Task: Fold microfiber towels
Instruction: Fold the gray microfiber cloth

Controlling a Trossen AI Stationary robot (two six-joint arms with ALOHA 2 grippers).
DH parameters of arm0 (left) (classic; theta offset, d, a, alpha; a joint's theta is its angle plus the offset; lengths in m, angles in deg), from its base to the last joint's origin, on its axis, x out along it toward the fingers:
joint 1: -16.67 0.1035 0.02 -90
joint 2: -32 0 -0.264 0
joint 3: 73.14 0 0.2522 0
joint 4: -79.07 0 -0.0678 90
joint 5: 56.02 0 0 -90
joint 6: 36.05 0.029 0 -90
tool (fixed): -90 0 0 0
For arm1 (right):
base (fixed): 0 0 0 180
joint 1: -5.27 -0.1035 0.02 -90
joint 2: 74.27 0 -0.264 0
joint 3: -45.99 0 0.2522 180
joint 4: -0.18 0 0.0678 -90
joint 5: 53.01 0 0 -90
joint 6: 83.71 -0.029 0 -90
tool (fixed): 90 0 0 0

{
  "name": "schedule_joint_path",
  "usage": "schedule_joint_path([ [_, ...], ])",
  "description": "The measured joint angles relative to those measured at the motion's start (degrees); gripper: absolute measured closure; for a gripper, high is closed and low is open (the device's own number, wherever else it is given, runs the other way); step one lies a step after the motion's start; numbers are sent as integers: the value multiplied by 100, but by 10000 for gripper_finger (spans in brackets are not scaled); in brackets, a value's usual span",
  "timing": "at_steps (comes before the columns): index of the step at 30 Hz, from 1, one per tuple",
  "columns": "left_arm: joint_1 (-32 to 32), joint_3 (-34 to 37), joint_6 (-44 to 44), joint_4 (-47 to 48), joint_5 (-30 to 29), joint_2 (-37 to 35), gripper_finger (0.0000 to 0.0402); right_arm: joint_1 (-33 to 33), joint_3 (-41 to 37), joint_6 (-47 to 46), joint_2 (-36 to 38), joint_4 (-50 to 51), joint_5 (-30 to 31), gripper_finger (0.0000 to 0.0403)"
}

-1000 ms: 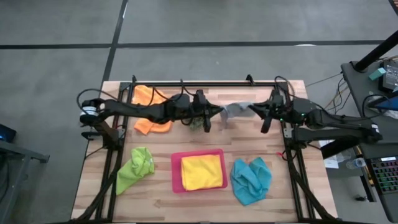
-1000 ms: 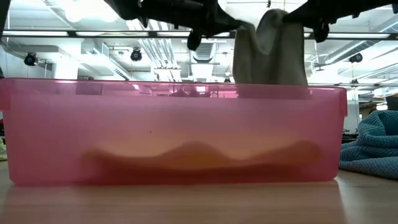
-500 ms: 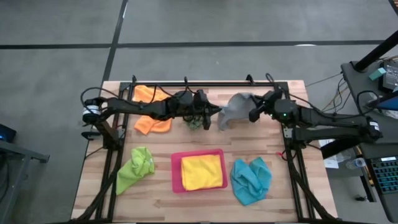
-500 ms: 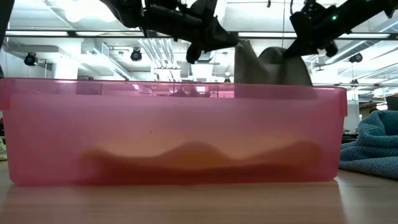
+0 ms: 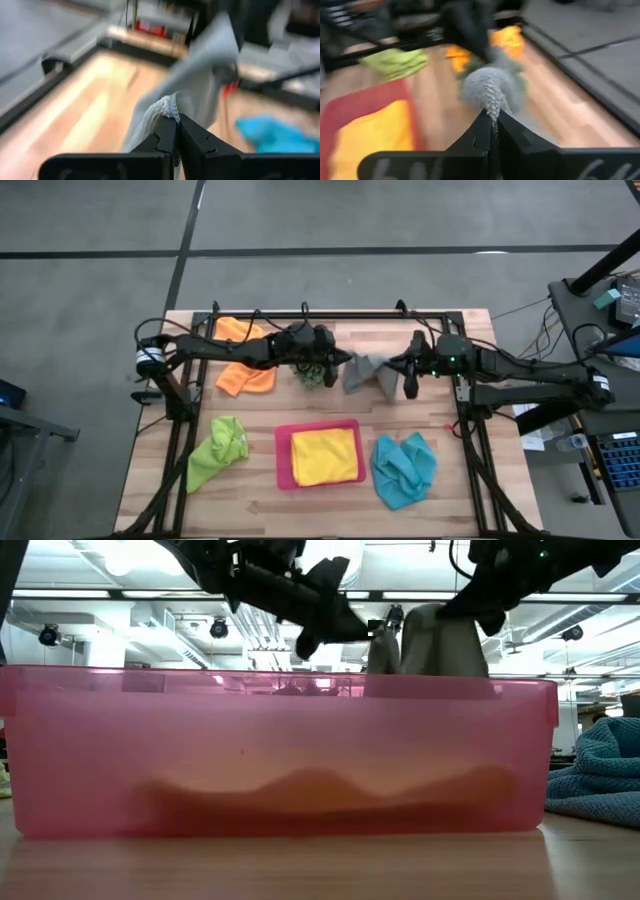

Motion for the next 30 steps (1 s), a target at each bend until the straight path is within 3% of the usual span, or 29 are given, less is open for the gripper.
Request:
schedule_joint_path([
  [4, 7, -4, 272, 960, 197, -94, 402, 187, -26, -460, 46, 176, 1627, 394],
  [6, 7, -2, 347, 1070, 425, -109, 401, 287, -31, -722, -40, 430, 2581, 394],
  [8, 7, -9, 451, 914, 667, -121, 402, 411, -35, -914, -186, 674, 3068, 394],
  [10, 1, -14, 434, 656, 718, -125, 402, 574, -41, -979, -343, 751, 2991, 394],
  [17, 138, -4, -157, -88, 324, -15, 401, 1067, -41, -976, -888, 436, 1621, 394],
  [22, 299, -2, -607, 52, 121, 30, 401, 1225, -41, -707, -1082, 276, 661, 394],
  [27, 436, -4, -1083, 913, -98, 0, 401, 1539, -104, -616, -964, 237, 563, 394],
  [30, 490, -31, -1188, 932, -84, -26, 402, 1848, -264, -748, -898, 9, 682, 394],
])
